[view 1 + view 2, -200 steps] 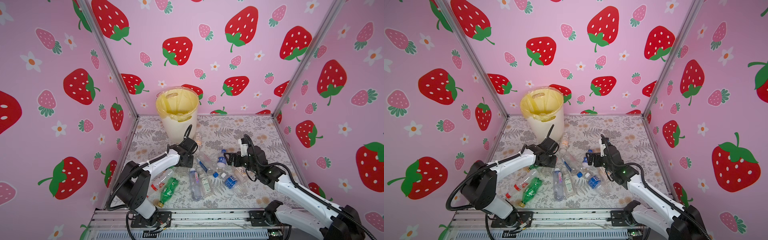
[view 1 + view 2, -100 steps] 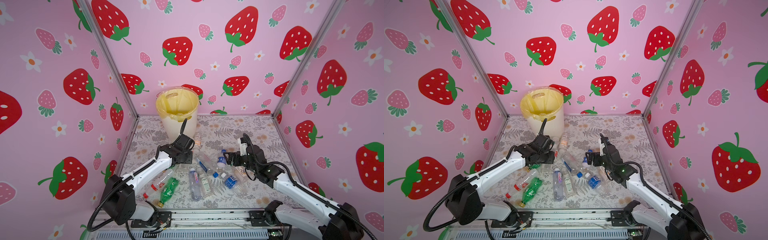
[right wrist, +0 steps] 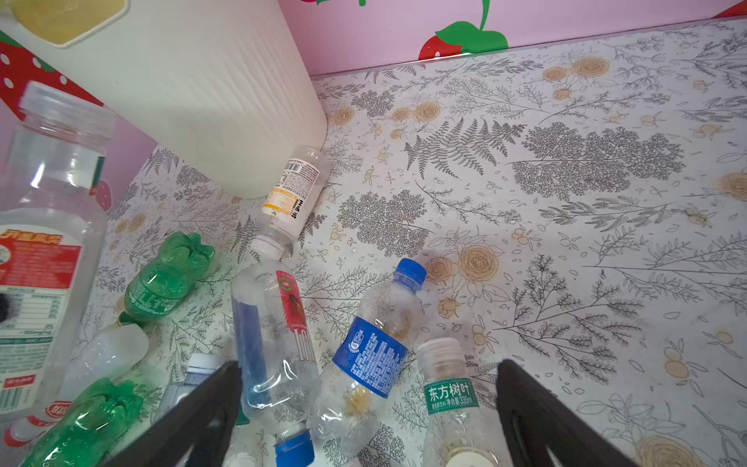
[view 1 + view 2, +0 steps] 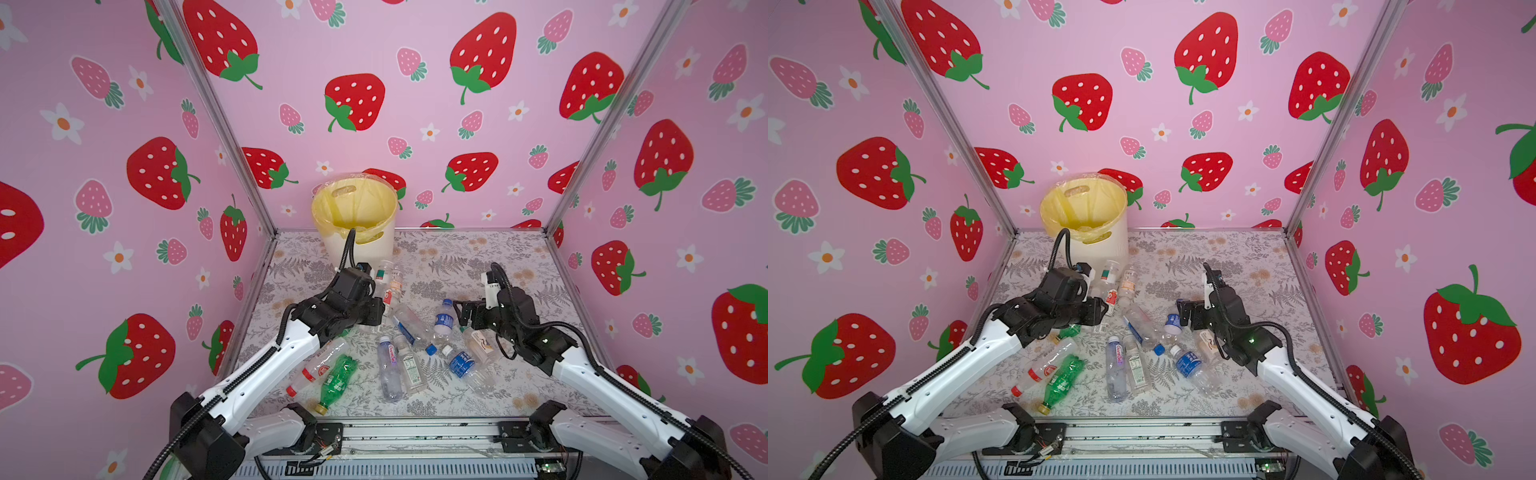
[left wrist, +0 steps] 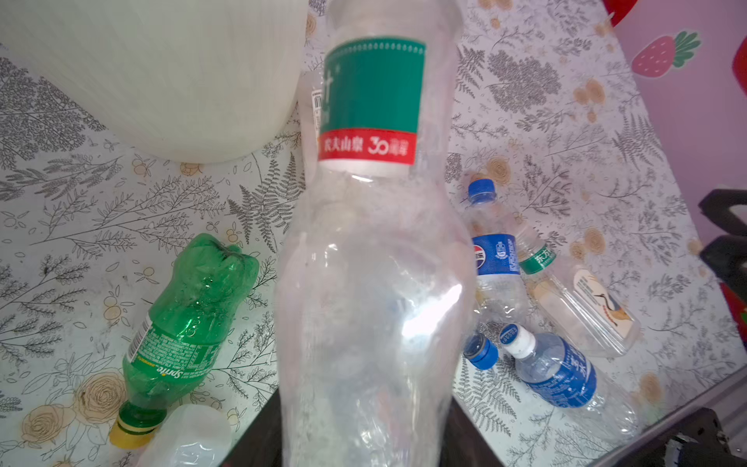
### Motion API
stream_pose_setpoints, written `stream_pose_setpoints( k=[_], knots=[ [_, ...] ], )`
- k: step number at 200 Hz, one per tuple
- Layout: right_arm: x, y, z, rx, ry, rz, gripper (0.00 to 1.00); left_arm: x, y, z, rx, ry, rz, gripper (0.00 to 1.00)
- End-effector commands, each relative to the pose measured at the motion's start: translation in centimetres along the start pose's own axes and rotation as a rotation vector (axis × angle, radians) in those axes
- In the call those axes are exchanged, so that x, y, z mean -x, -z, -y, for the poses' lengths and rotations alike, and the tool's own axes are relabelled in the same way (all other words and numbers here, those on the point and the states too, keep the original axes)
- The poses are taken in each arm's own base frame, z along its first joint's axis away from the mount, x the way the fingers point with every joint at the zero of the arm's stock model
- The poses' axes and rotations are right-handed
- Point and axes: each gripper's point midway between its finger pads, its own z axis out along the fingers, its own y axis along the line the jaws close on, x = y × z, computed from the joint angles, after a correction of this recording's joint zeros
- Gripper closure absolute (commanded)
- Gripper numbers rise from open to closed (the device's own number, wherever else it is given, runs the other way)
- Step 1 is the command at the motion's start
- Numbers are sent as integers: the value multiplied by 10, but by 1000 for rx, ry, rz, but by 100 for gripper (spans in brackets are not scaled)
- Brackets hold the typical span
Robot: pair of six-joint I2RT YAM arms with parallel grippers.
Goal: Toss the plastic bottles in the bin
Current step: 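Lift the clear green-labelled bottle with the left gripper toward the bin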
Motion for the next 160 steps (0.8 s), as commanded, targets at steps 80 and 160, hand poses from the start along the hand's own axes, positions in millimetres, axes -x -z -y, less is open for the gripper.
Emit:
stream_pose_setpoints(
  k=[80,160],
  knots=[
    [-6,3,13,-53,4,-6,1,45,58,28,-117,-46,162,53],
    [0,-4,2,1,-6,-4,1,82,118,2,34,-44,378,55]
  ],
)
